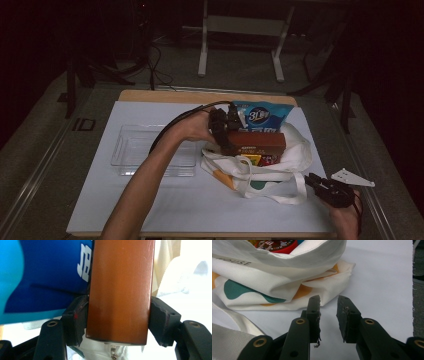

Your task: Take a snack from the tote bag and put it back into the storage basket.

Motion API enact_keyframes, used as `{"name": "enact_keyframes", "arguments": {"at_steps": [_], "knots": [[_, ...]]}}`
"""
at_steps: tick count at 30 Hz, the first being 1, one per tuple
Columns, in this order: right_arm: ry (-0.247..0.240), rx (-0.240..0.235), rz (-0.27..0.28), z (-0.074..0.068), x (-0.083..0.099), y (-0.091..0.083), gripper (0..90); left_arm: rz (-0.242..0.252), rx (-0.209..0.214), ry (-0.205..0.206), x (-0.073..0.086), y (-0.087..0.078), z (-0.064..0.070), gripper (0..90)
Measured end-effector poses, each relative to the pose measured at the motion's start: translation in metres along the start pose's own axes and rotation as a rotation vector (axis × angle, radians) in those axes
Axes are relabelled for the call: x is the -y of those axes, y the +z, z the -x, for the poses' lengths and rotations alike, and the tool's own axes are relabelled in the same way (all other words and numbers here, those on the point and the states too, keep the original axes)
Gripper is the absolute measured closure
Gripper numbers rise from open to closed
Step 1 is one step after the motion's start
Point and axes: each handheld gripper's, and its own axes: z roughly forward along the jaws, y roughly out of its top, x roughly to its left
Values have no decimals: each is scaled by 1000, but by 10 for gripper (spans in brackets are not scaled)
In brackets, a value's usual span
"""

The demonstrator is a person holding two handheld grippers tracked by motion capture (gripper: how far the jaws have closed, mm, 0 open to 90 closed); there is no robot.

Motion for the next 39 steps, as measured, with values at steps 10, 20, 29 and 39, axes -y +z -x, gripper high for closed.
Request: {"name": "enact_keyframes", "arguments": {"at_steps": [10, 20, 29, 39], "knots": [[-1, -6, -1, 0, 0, 2, 720, -122, 34, 29, -9, 12, -2, 369], [-3, -7, -10, 0, 2, 4, 720, -161, 38, 49, -10, 17, -1, 414], [-2, -3, -14, 0, 4, 4, 720, -192, -2, 104, -12, 14, 3, 434], [2, 2, -19, 1, 5, 4, 720, -184, -32, 128, -7, 7, 7, 438]]}}
